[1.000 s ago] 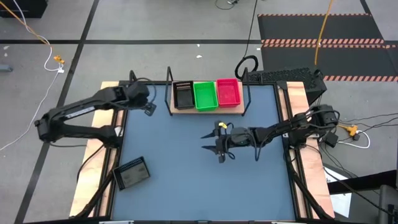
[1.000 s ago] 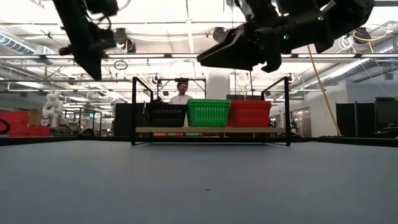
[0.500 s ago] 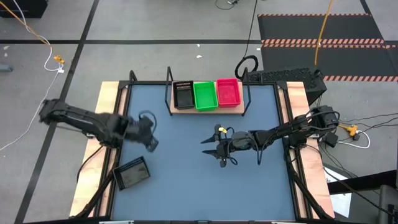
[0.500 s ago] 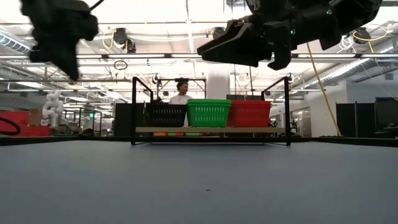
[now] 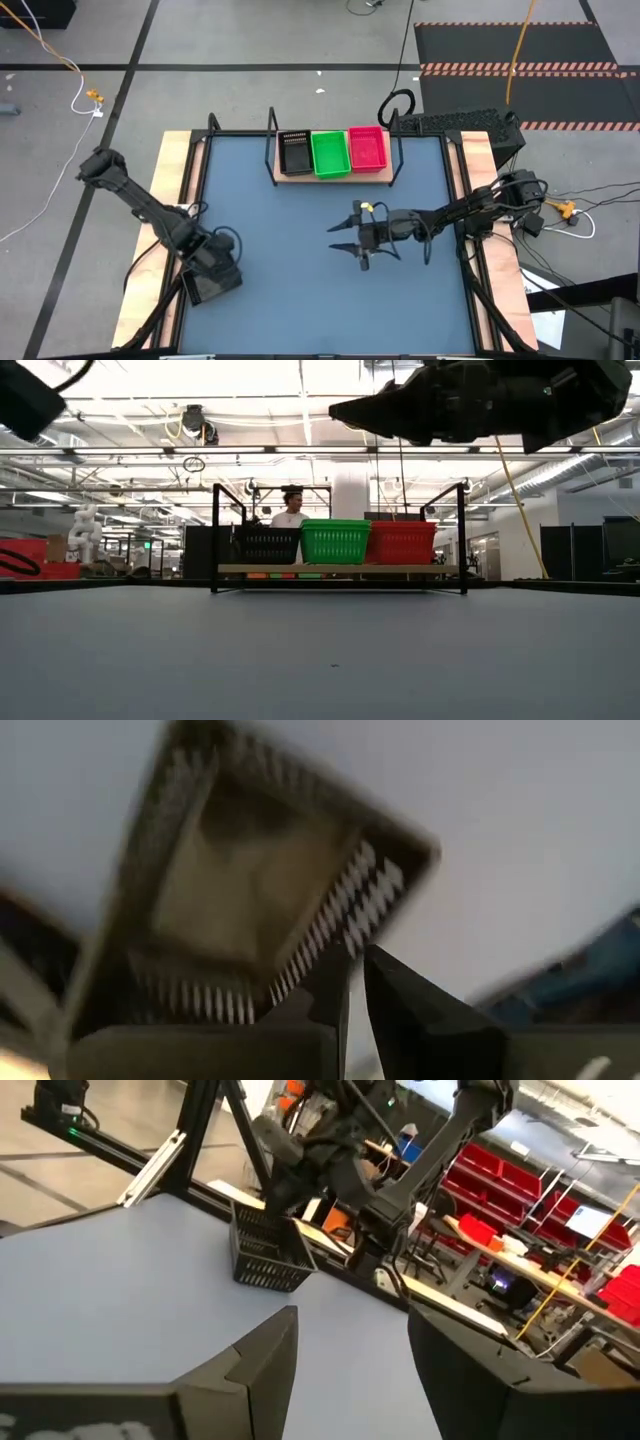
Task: Stack baskets on shelf by color
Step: Stack the black bin on top of the black bin on the shelf
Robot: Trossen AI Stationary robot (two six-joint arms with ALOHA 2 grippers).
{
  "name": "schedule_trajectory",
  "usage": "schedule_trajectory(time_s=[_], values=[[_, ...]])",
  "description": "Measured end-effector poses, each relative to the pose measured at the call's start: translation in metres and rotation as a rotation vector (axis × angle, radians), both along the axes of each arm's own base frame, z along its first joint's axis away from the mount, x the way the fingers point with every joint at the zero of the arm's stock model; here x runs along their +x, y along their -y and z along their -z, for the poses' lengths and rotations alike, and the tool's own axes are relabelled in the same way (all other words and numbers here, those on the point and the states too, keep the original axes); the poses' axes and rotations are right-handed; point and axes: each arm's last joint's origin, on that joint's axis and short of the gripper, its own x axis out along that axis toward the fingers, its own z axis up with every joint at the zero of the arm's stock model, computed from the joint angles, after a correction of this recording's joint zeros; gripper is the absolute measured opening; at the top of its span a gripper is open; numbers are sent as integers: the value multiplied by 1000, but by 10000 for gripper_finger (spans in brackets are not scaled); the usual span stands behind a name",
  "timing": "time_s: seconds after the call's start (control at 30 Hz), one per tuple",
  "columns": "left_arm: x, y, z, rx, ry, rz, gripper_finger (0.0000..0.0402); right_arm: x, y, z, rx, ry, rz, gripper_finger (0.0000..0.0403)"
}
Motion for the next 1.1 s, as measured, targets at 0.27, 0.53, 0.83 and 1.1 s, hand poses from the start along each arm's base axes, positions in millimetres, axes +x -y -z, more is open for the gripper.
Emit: schedule_trajectory(time_s=[0.27, 0.53, 0.83, 1.1], values=[[-11, 21, -21, -149, -117, -96, 35, -5, 1, 6, -5, -6, 1, 185], [-37, 42, -13, -81, -346, -319, 54, -9, 2, 11, -25, -27, 1, 185], [-40, 52, 9, 113, -431, -344, 161, -8, 7, 14, -35, -46, 17, 185], [-36, 58, 24, 185, -496, -353, 214, -8, 12, 14, -9, -53, 35, 185]])
